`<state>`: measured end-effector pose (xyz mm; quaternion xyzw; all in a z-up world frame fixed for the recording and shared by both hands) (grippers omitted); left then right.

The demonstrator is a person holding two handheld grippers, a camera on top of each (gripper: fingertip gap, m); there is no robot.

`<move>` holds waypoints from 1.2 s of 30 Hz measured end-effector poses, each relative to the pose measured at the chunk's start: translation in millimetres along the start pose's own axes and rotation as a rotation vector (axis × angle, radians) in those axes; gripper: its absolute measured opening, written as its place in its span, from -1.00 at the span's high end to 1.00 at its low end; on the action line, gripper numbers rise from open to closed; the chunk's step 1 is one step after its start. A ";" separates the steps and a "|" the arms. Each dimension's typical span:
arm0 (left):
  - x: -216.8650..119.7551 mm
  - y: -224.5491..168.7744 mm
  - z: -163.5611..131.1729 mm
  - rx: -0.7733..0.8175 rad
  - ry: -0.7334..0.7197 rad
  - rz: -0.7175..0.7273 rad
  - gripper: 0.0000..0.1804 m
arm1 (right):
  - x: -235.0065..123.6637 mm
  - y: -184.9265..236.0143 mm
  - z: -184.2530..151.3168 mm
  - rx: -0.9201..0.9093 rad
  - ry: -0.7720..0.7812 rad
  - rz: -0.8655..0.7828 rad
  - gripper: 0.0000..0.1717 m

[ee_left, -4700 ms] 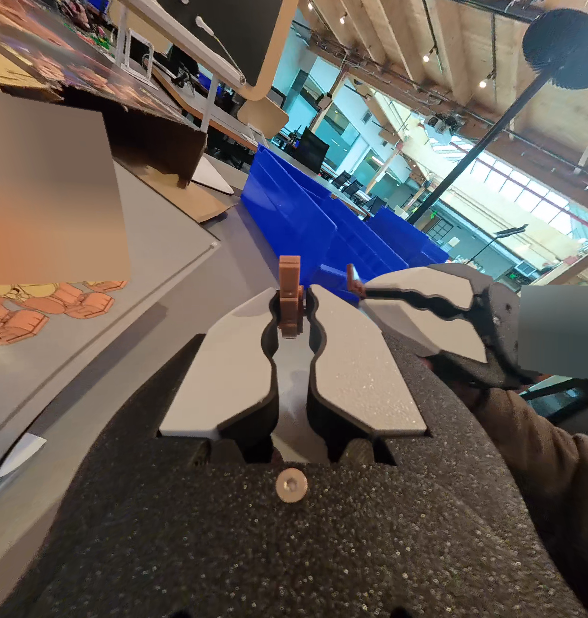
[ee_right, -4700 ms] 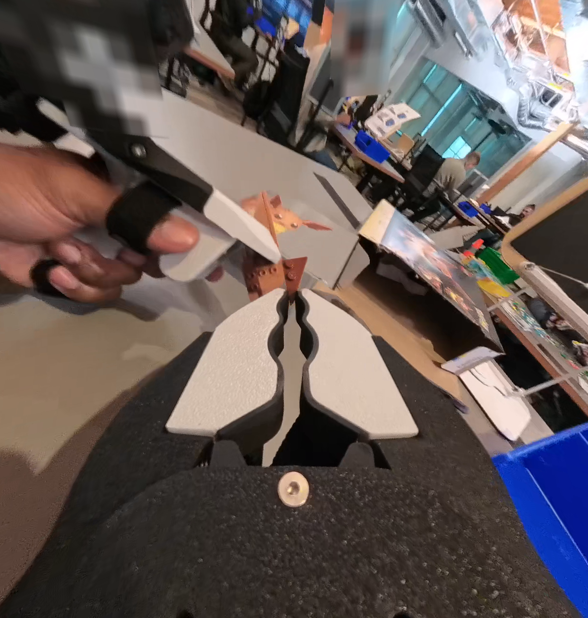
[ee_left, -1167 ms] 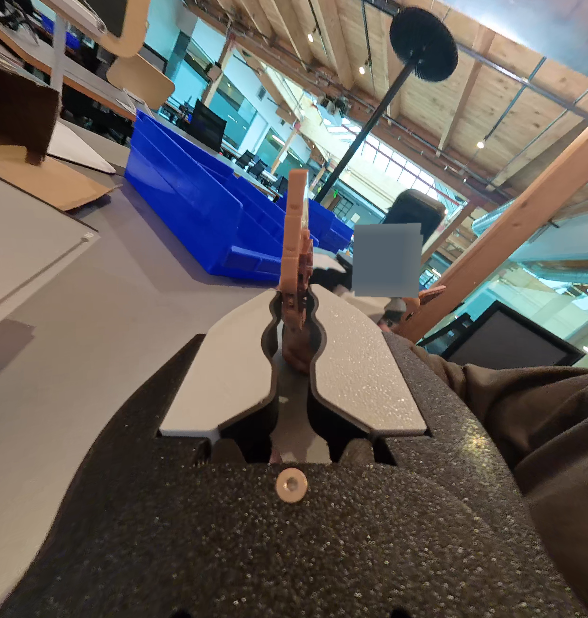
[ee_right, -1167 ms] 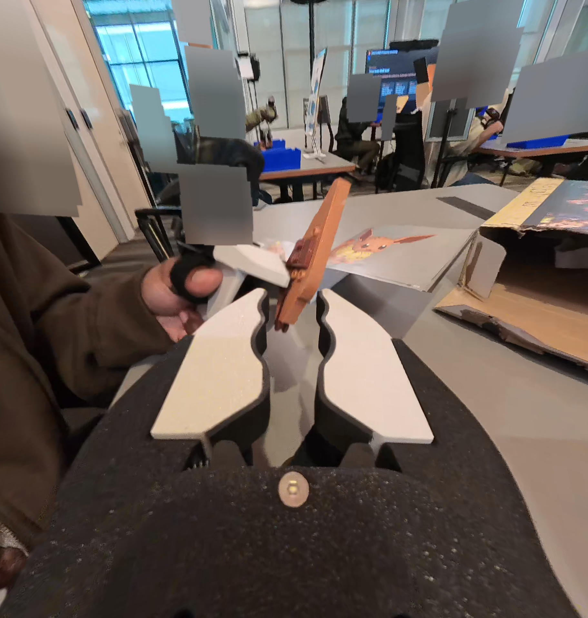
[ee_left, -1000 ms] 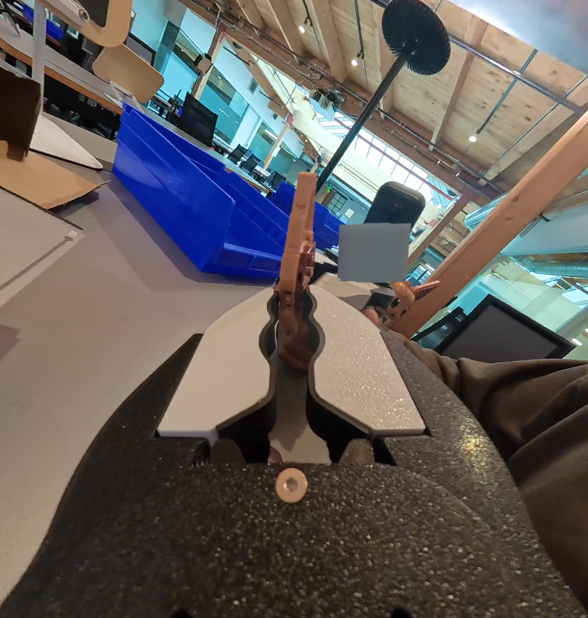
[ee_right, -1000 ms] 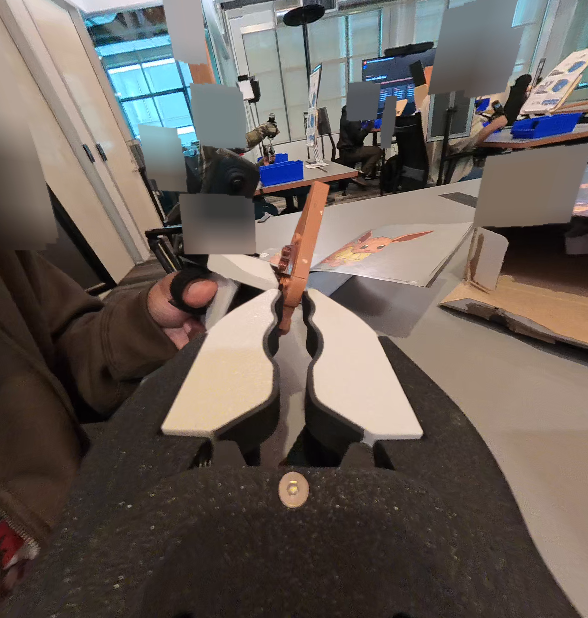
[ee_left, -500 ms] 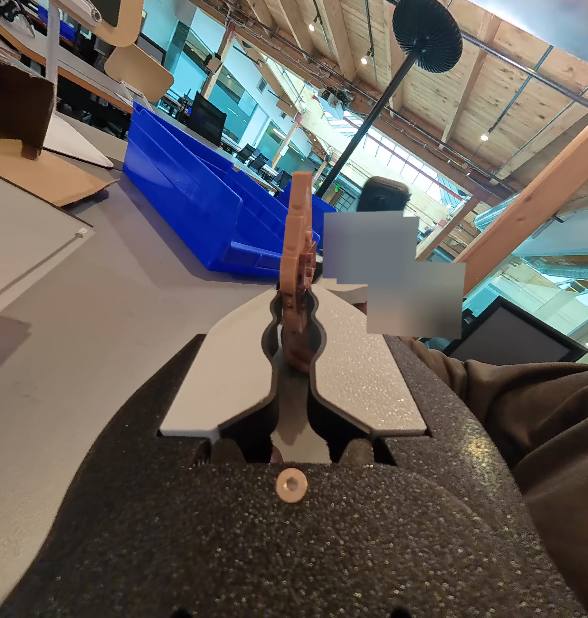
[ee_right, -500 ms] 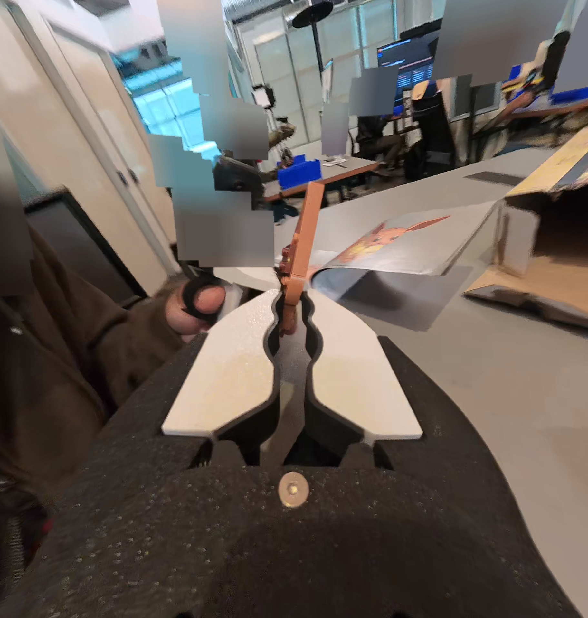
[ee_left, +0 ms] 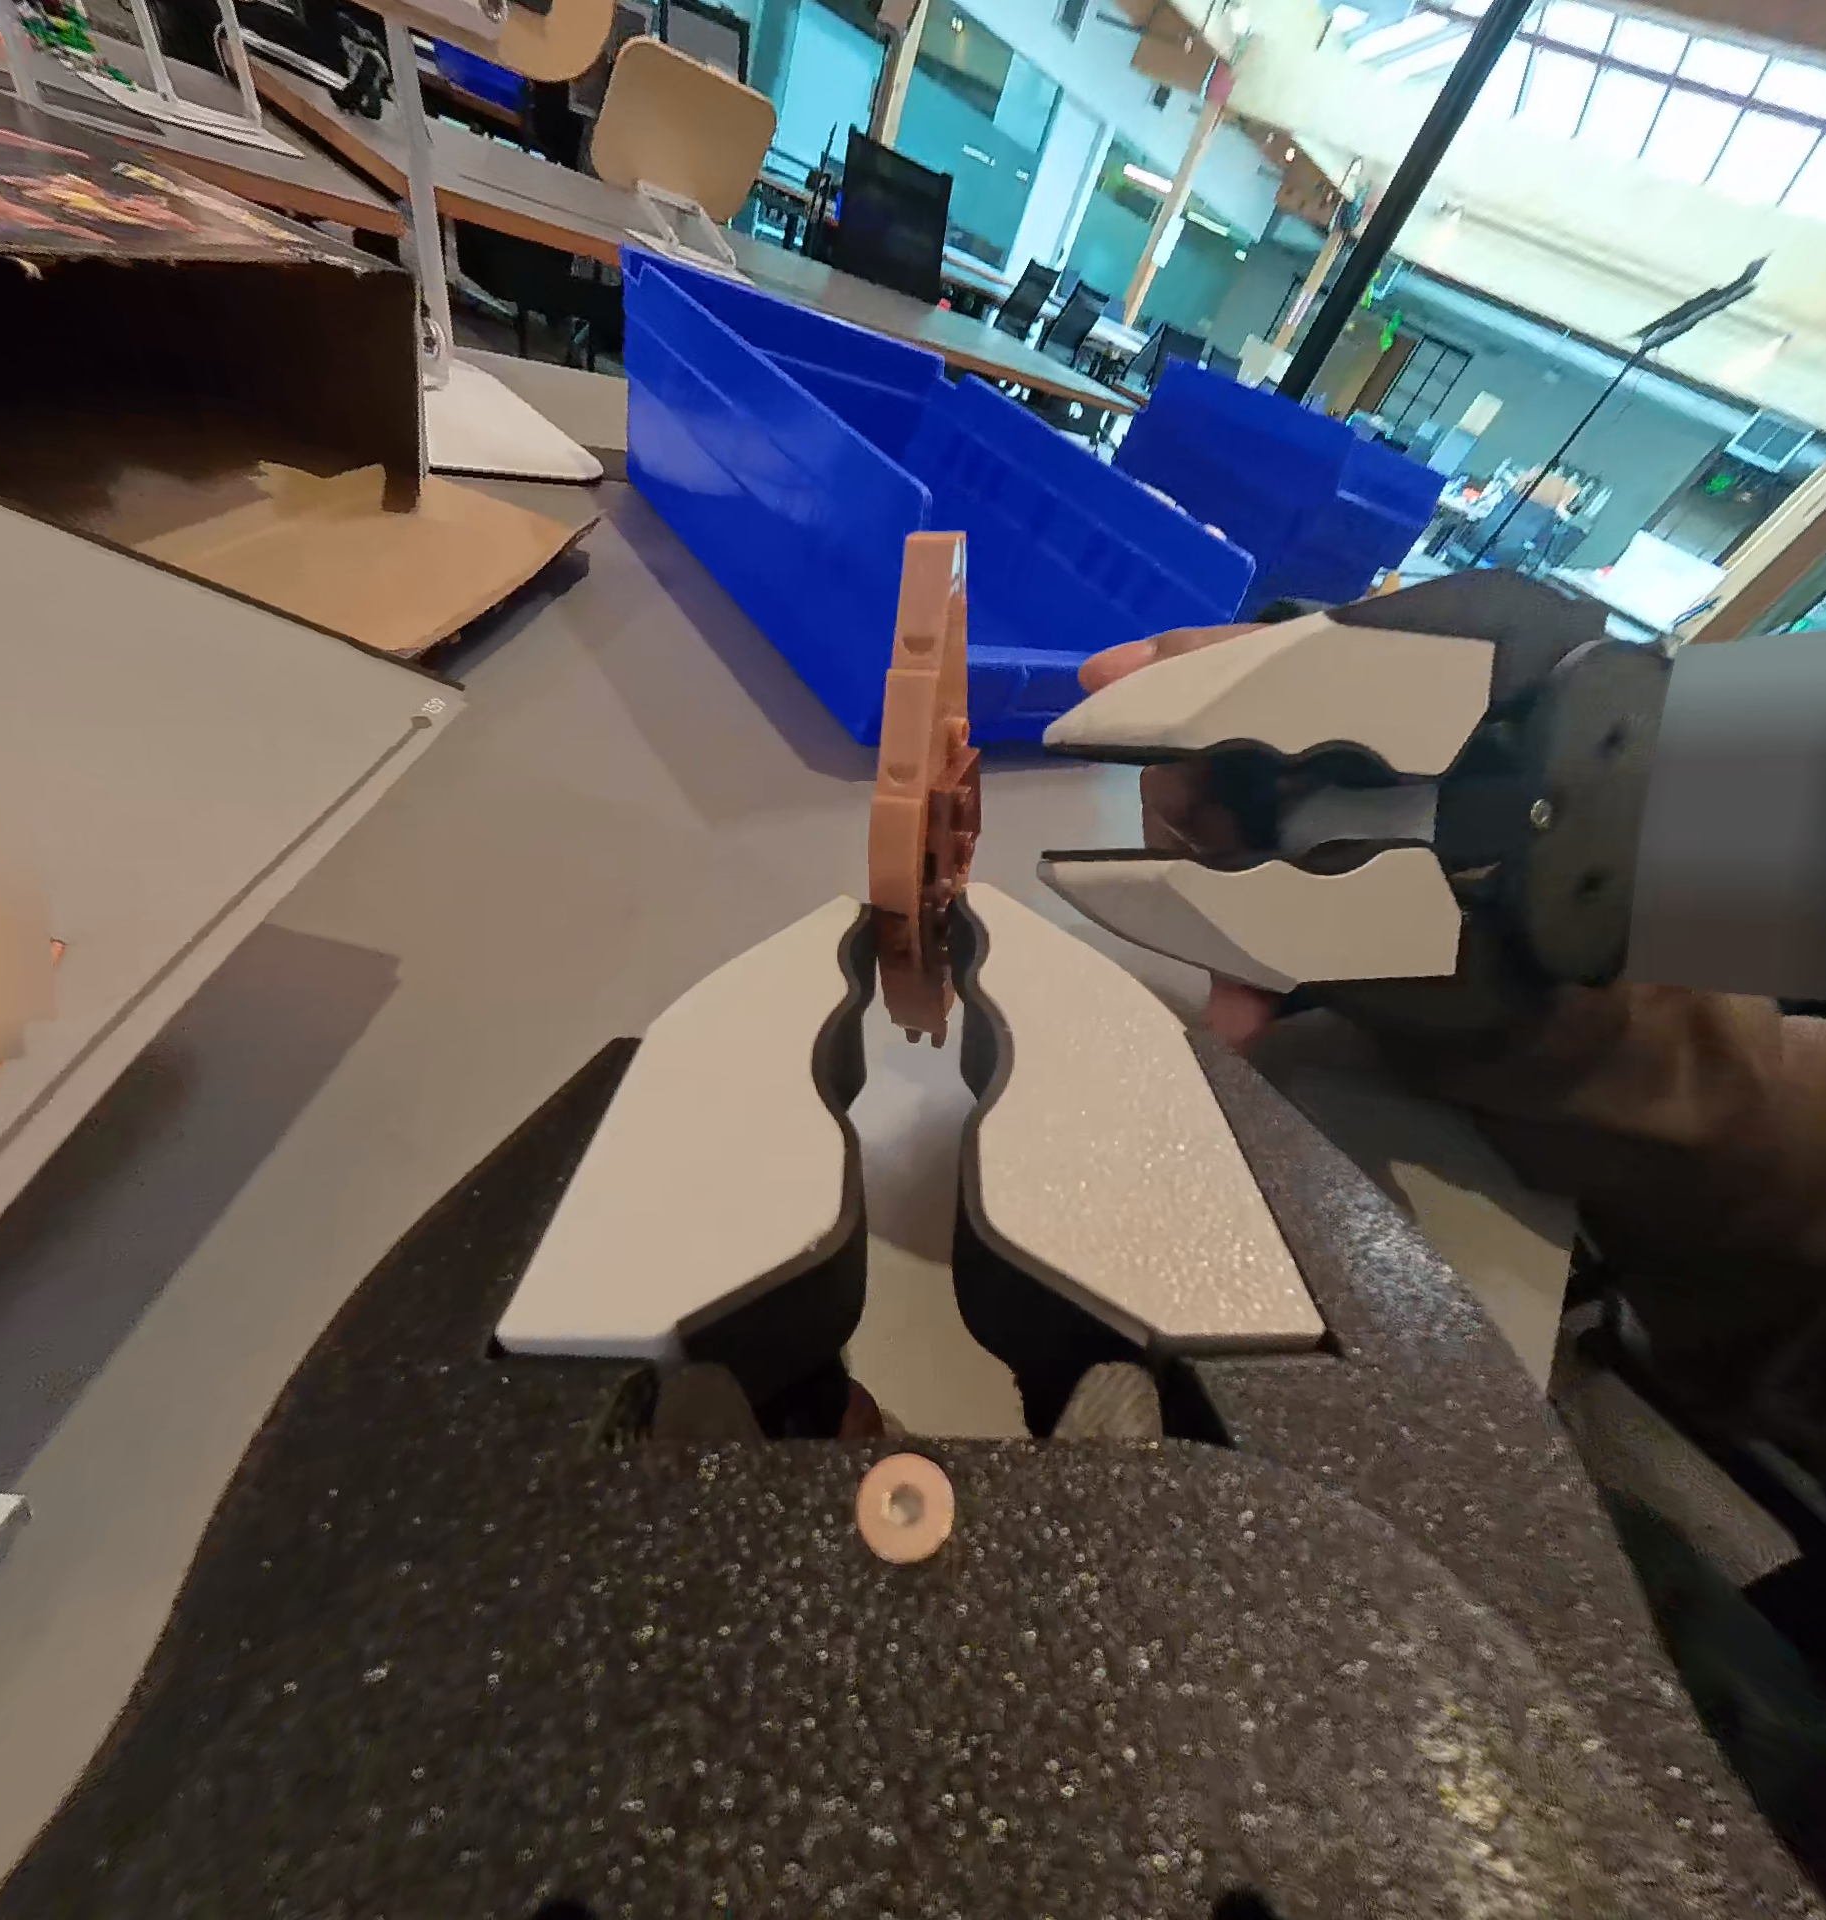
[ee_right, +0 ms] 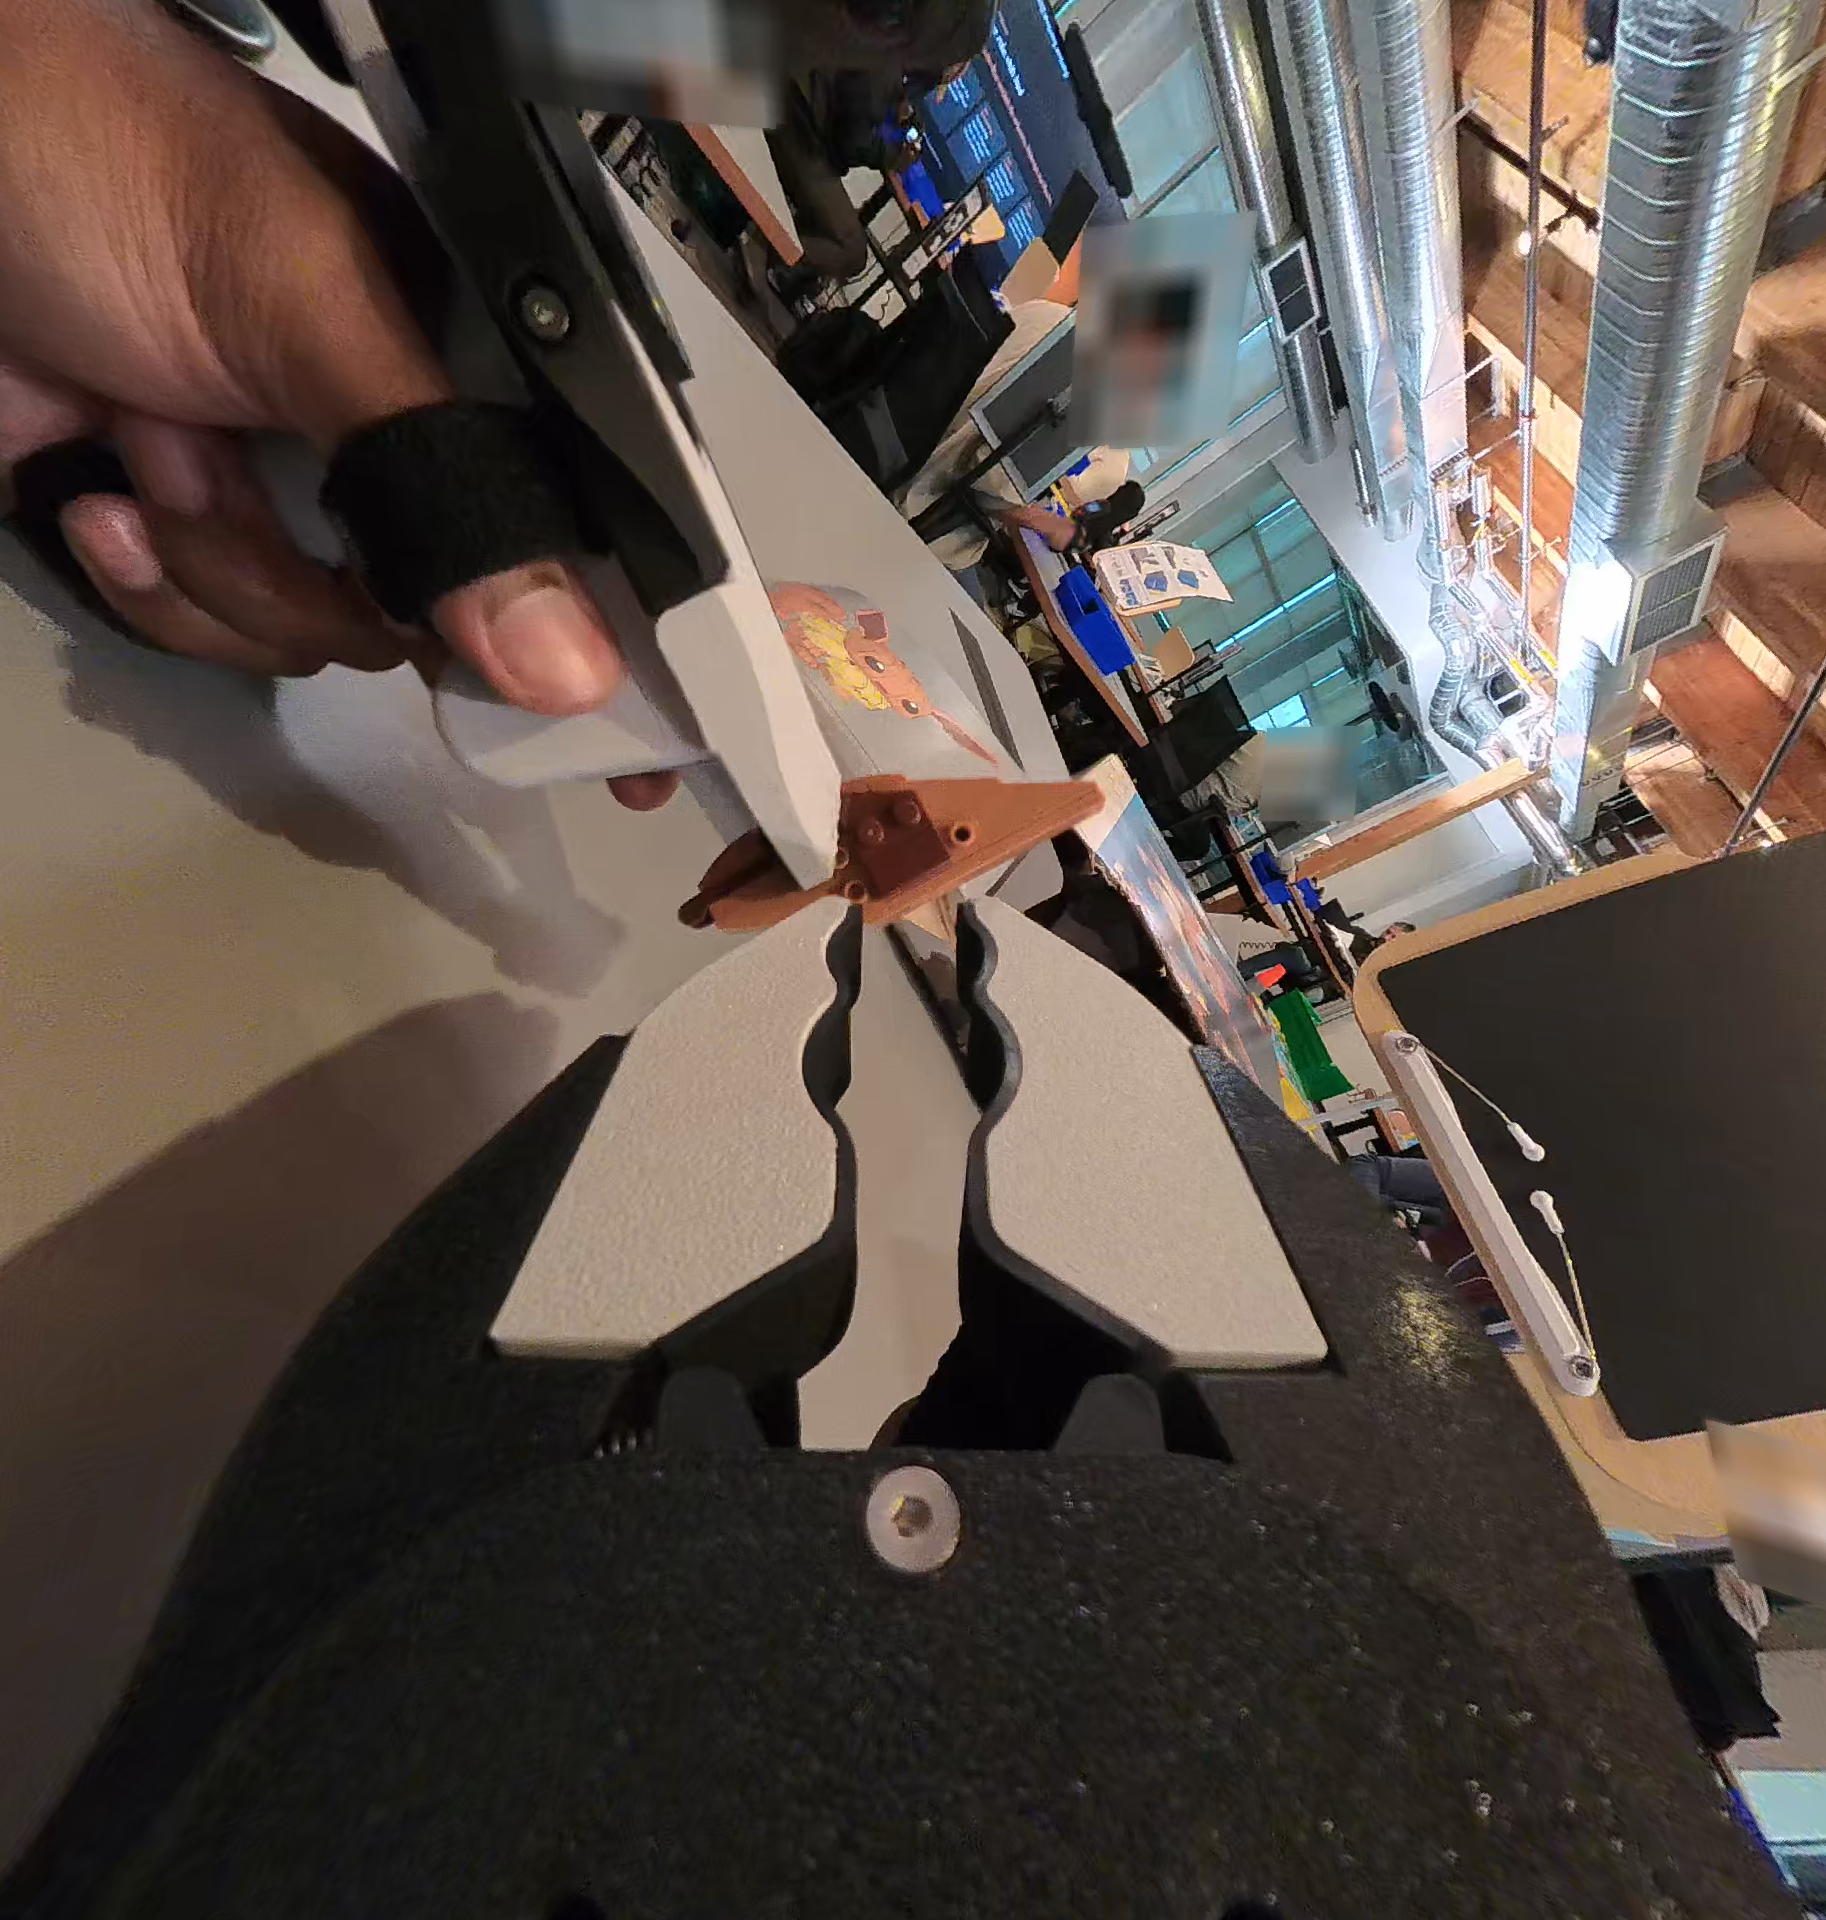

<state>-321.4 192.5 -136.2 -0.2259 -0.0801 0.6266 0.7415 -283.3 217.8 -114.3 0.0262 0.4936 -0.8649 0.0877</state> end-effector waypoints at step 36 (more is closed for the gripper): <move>7.5 -5.6 -17.7 0.168 0.145 0.036 0.85 | 3.9 14.8 -12.4 -0.099 0.111 0.086 0.81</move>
Point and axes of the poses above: each gripper's, where its closed fingertips meet, x out along the fingers, z out of its top, y = z × x across the jaws, the point moved 2 cm from there along -x, back along the fingers, and after that the axes turned 6 degrees about -x, right-handed, at the moved point
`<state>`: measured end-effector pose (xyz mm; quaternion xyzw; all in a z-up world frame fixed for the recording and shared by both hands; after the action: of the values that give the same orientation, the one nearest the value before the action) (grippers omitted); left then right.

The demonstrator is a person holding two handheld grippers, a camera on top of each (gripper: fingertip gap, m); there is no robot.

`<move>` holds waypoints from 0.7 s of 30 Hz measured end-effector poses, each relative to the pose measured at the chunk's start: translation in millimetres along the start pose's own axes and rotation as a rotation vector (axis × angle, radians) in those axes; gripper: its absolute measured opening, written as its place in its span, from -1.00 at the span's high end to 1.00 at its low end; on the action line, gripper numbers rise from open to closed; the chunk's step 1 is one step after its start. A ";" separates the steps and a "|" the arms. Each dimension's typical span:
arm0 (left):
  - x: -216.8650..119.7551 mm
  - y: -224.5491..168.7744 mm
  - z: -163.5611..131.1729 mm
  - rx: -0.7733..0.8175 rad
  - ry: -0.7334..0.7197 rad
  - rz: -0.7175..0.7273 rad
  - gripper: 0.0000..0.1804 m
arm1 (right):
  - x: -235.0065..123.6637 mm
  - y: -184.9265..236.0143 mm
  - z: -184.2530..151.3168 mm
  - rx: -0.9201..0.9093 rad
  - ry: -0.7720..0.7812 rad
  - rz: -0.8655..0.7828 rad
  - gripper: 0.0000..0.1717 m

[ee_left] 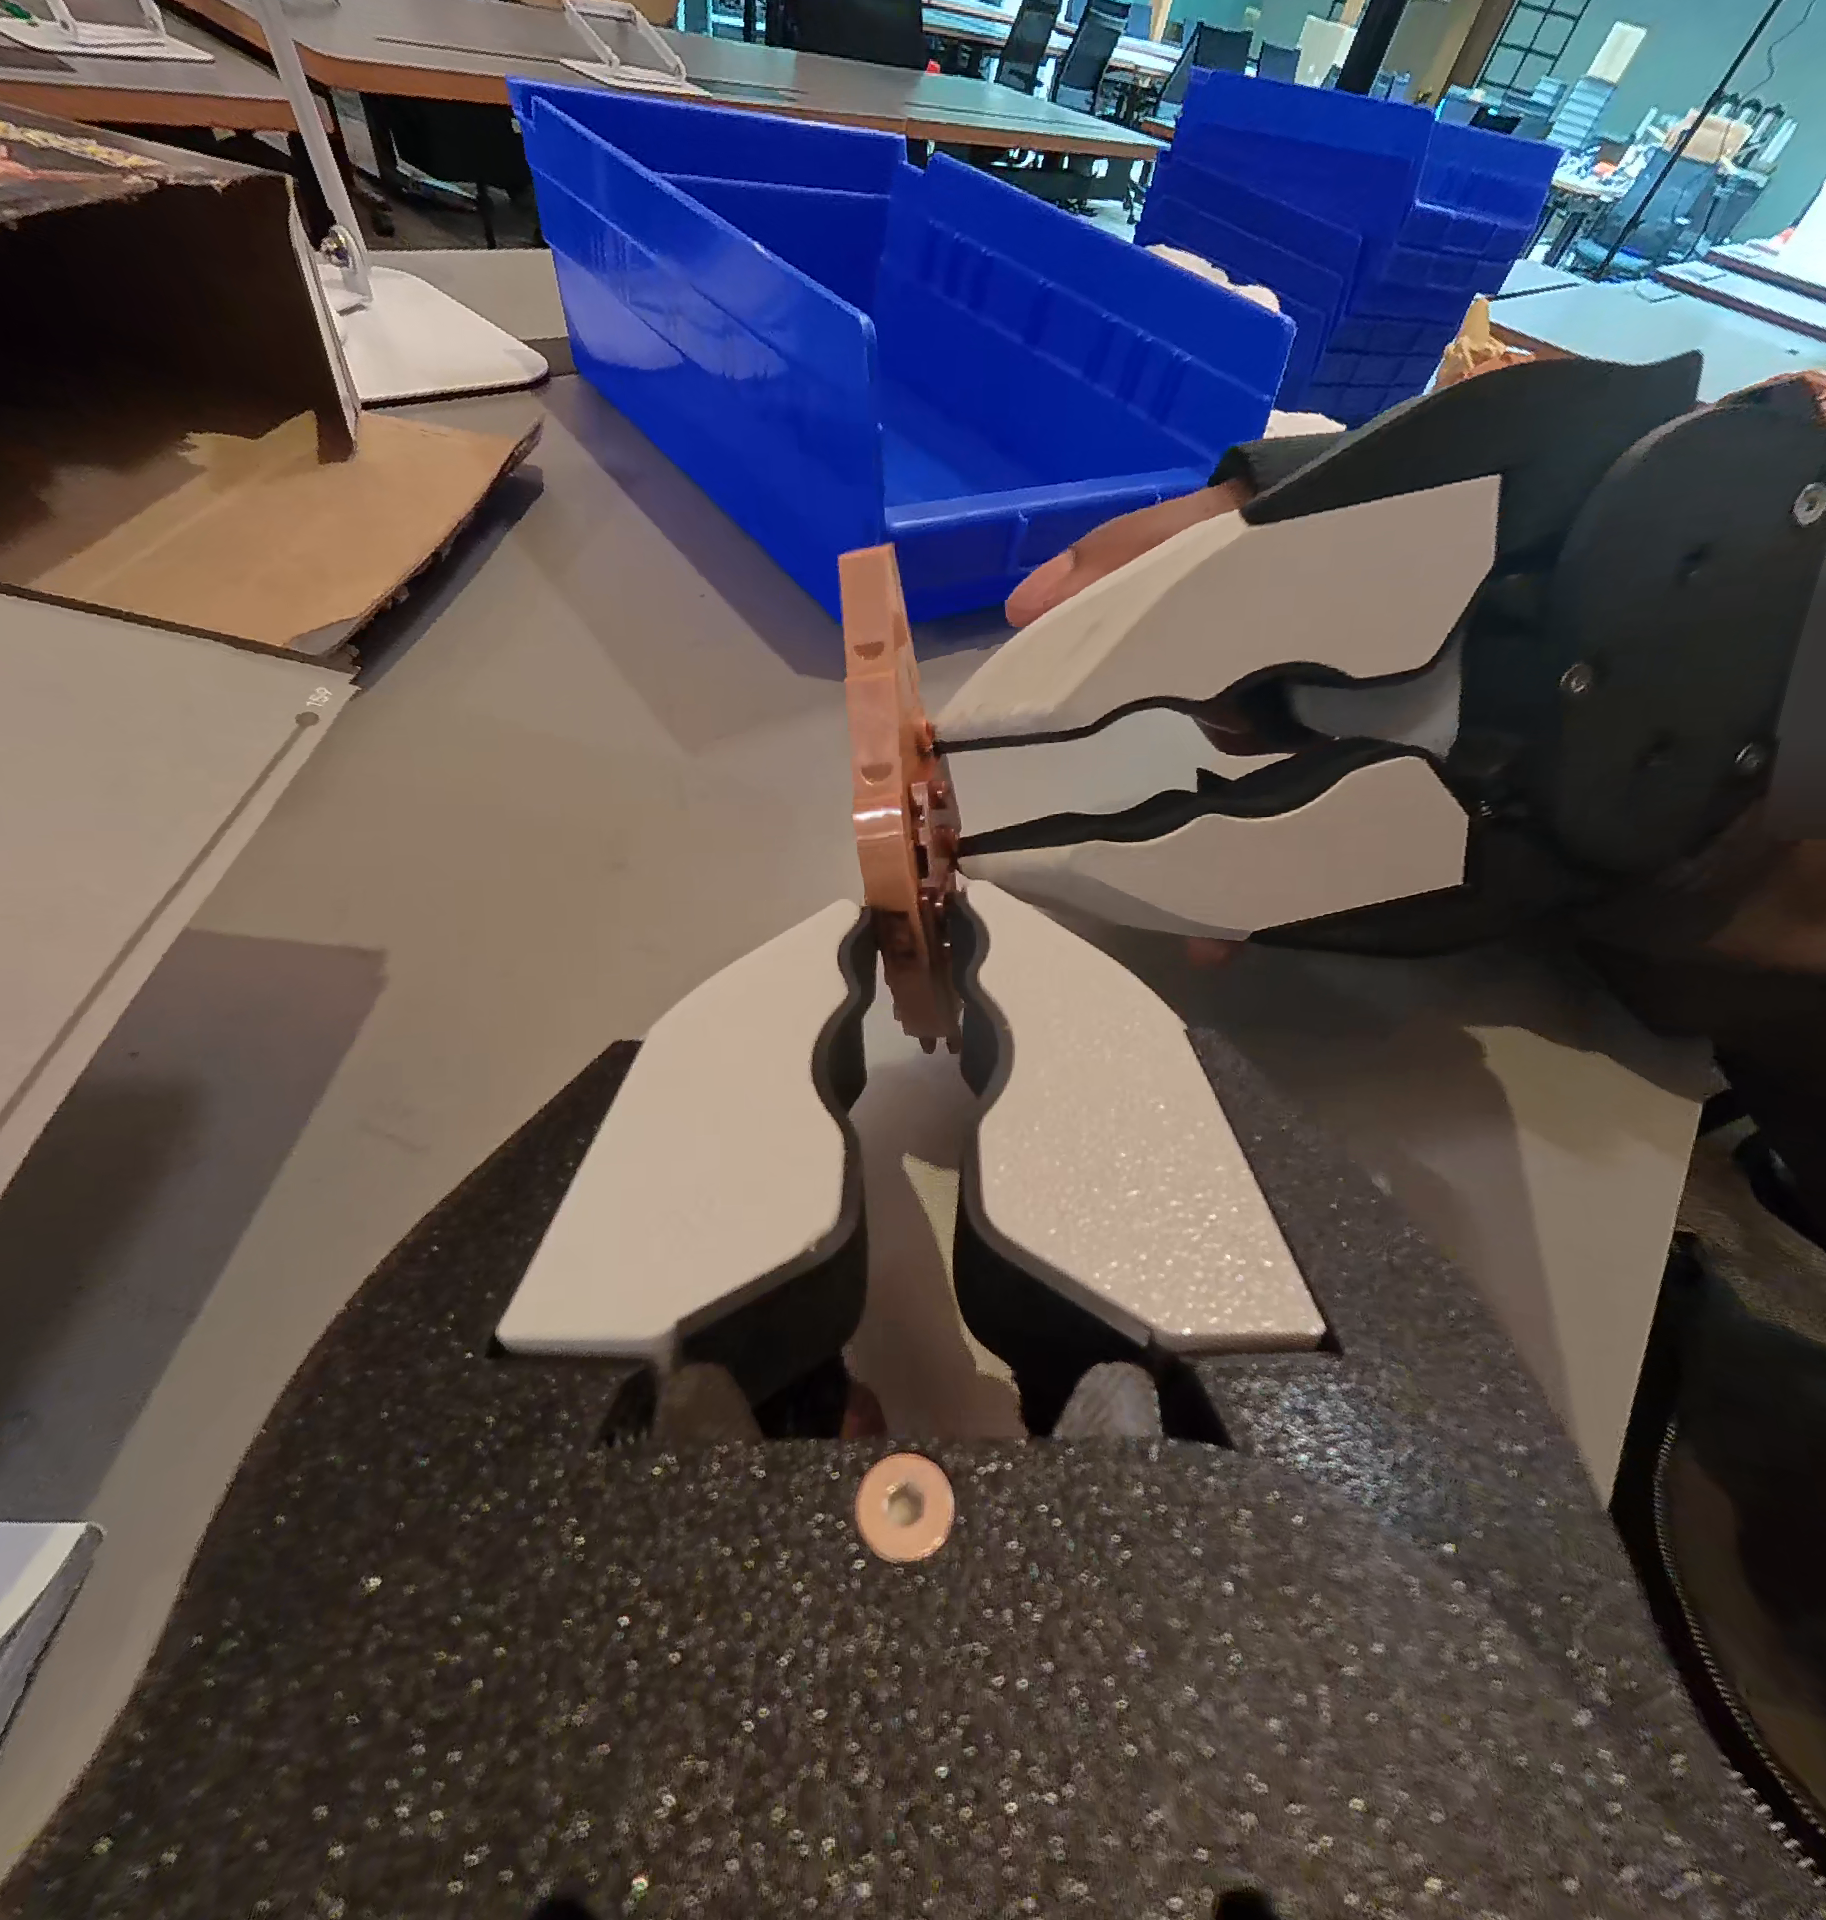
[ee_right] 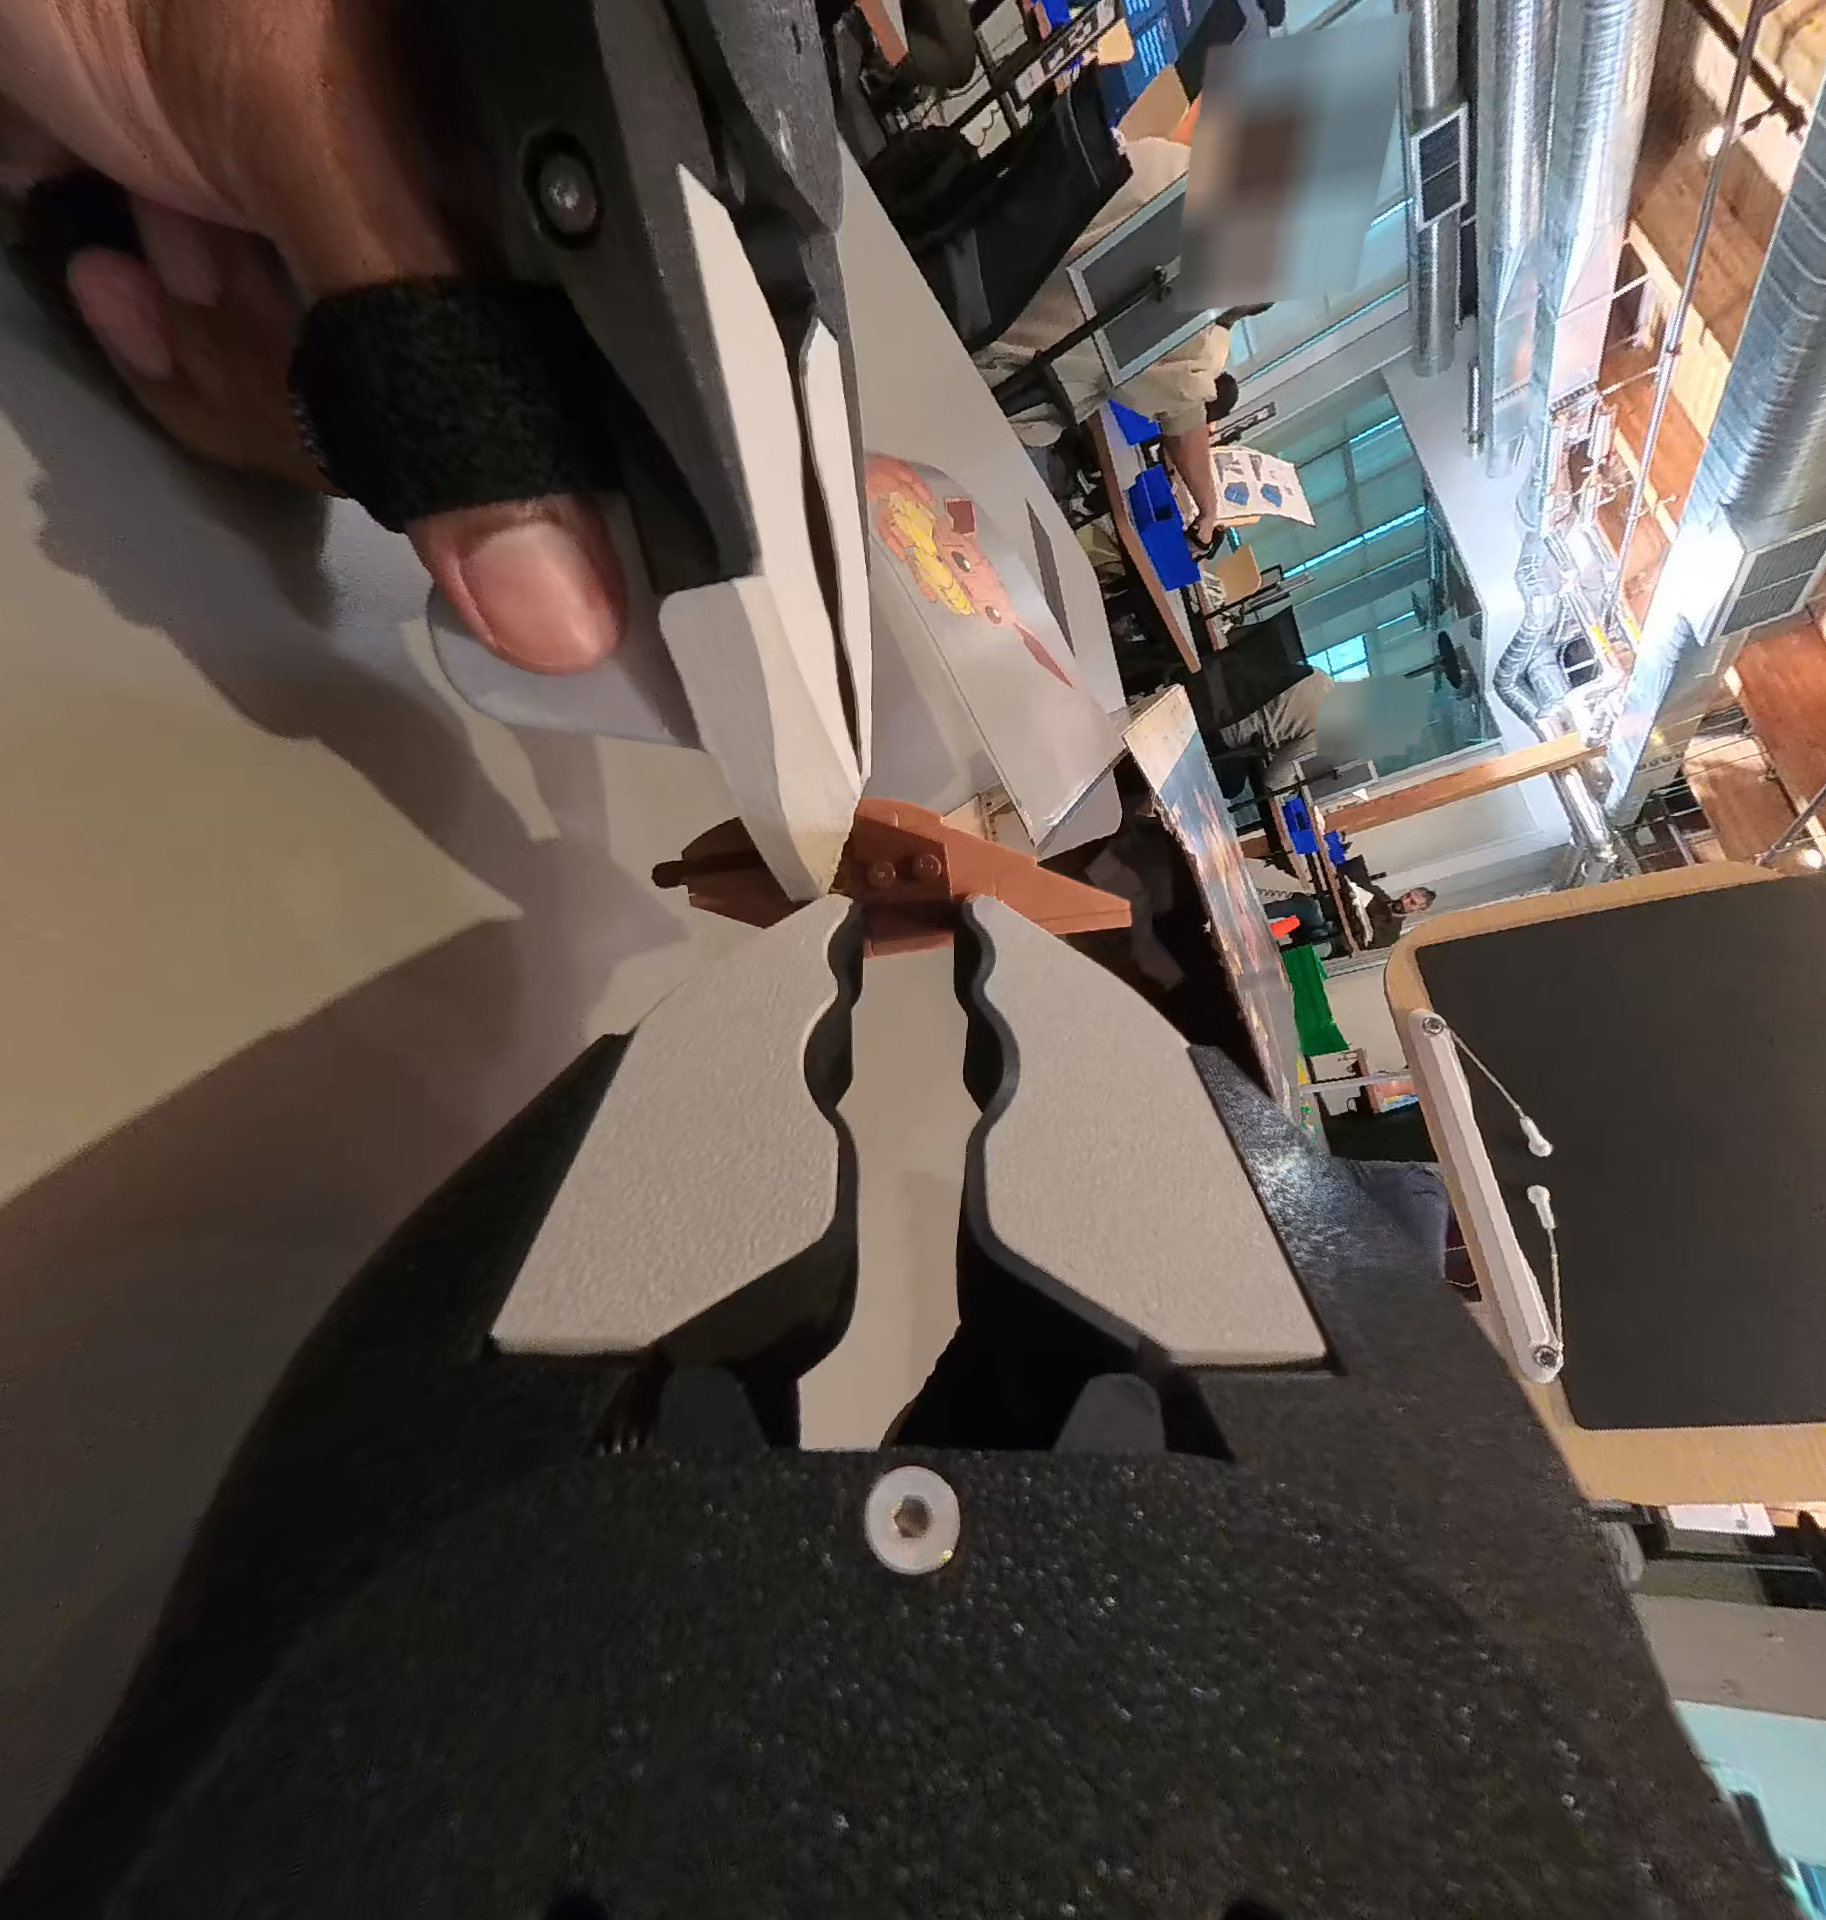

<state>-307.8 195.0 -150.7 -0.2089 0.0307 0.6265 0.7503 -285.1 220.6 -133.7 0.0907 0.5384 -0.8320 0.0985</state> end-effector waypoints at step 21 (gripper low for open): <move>-3.9 8.5 4.7 -0.098 -0.039 -0.021 0.85 | -0.2 -0.4 9.5 0.045 -0.066 -0.018 0.90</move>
<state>-317.8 194.2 -147.6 -0.2335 -0.0171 0.6232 0.7462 -285.4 212.1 -129.5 0.0602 0.5166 -0.8474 0.1066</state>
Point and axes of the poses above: each gripper's, where its closed fingertips meet, x out along the fingers, z out of its top, y = z × x across the jaws, the point moved 2 cm from there along -x, back along the fingers, and after that the axes turned 6 degrees about -x, right-handed, at the moved point
